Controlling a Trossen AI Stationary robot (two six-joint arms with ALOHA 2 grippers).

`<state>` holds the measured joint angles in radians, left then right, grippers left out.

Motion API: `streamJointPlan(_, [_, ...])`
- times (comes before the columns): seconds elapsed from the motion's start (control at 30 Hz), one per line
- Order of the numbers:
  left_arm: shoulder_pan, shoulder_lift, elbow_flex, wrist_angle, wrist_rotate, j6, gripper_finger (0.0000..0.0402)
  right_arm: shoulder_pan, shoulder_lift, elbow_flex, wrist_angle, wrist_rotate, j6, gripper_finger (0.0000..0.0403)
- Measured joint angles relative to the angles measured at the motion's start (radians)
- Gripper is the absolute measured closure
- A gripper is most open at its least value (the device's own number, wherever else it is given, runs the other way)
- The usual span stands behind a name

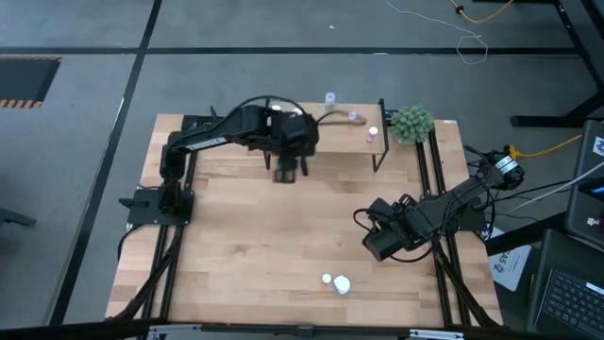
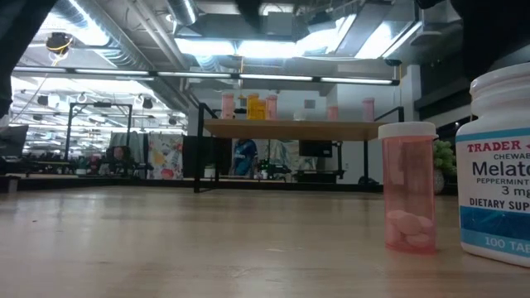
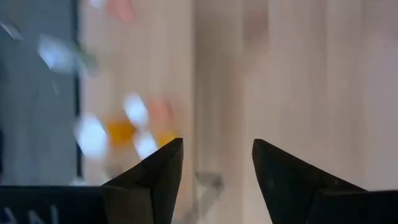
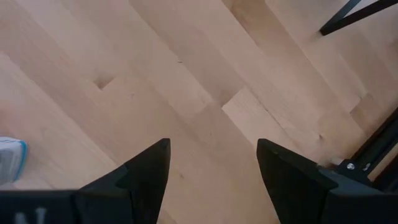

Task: Pick and place medicine bottles onto shelf by color
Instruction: Put the pink pill bottle on the shelf

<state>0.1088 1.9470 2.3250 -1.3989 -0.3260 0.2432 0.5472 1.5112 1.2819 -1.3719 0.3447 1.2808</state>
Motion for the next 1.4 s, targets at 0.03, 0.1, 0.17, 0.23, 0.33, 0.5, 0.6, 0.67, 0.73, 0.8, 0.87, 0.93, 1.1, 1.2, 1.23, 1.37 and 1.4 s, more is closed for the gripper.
streamJointPlan(0.03, [-0.007,-0.004,-0.001,-0.054,0.0,-0.013,0.0212,0.0,0.0,0.0,0.004,-0.001,0.0,0.016])
streamJointPlan(0.1, [-0.025,-0.01,-0.001,-0.098,-0.005,-0.04,0.0212,0.0,0.0,0.0,0.018,-0.005,0.0,0.016])
streamJointPlan(0.17, [-0.043,-0.01,0.0,-0.163,-0.003,-0.12,0.0212,0.0,0.0,0.0,0.026,-0.007,0.0,0.016])
streamJointPlan(0.23, [-0.061,-0.011,-0.01,-0.179,-0.002,-0.211,0.0212,0.0,0.0,0.0,0.034,-0.008,0.0,0.016])
streamJointPlan(0.33, [-0.093,-0.019,-0.016,-0.176,-0.002,-0.282,0.0212,0.0,0.0,0.0,0.045,-0.007,0.0,0.016])
streamJointPlan(0.5, [-0.152,-0.094,-0.017,-0.173,0.158,-0.234,0.0212,0.001,0.0,0.0,0.055,-0.007,0.0,0.016])
streamJointPlan(0.6, [-0.166,-0.194,-0.068,-0.169,0.234,-0.252,0.0212,0.0,0.0,0.0,0.065,-0.006,-0.003,0.016])
streamJointPlan(0.67, [-0.185,-0.287,-0.153,-0.17,0.211,-0.306,0.0212,0.0,0.0,0.0,0.072,-0.006,-0.003,0.016])
streamJointPlan(0.73, [-0.205,-0.389,-0.271,-0.171,0.155,-0.391,0.0212,0.0,0.0,0.0,0.071,-0.006,-0.004,0.016])
streamJointPlan(0.8, [-0.228,-0.495,-0.412,-0.156,0.081,-0.465,0.0212,0.001,0.0,0.0,0.071,0.001,-0.006,0.016])
streamJointPlan(0.87, [-0.252,-0.611,-0.568,-0.088,0.023,-0.537,0.0212,0.0,0.0,0.0,0.071,0.002,-0.011,0.016])
streamJointPlan(0.93, [-0.281,-0.731,-0.743,0.033,0.007,-0.579,0.0212,0.0,0.0,0.0,0.071,0.006,-0.032,0.016])
streamJointPlan(1.1, [-0.32,-1.059,-1.188,0.392,-0.017,-0.574,0.0212,0.0,0.0,0.0,0.075,0.029,-0.059,0.016])
streamJointPlan(1.2, [-0.32,-1.27,-1.443,0.613,-0.05,-0.574,0.0212,0.0,0.001,0.0,0.074,0.03,-0.064,0.016])
streamJointPlan(1.23, [-0.319,-1.334,-1.516,0.703,-0.061,-0.574,0.0212,0.0,0.001,0.0,0.075,0.03,-0.068,0.016])
streamJointPlan(1.37, [-0.318,-1.558,-1.793,1.031,-0.098,-0.516,0.0212,0.0,0.001,0.0,0.079,0.03,-0.1,0.016])
streamJointPlan(1.4, [-0.318,-1.601,-1.849,1.094,-0.098,-0.492,0.0212,0.0,0.001,0.0,0.082,0.03,-0.105,0.016])
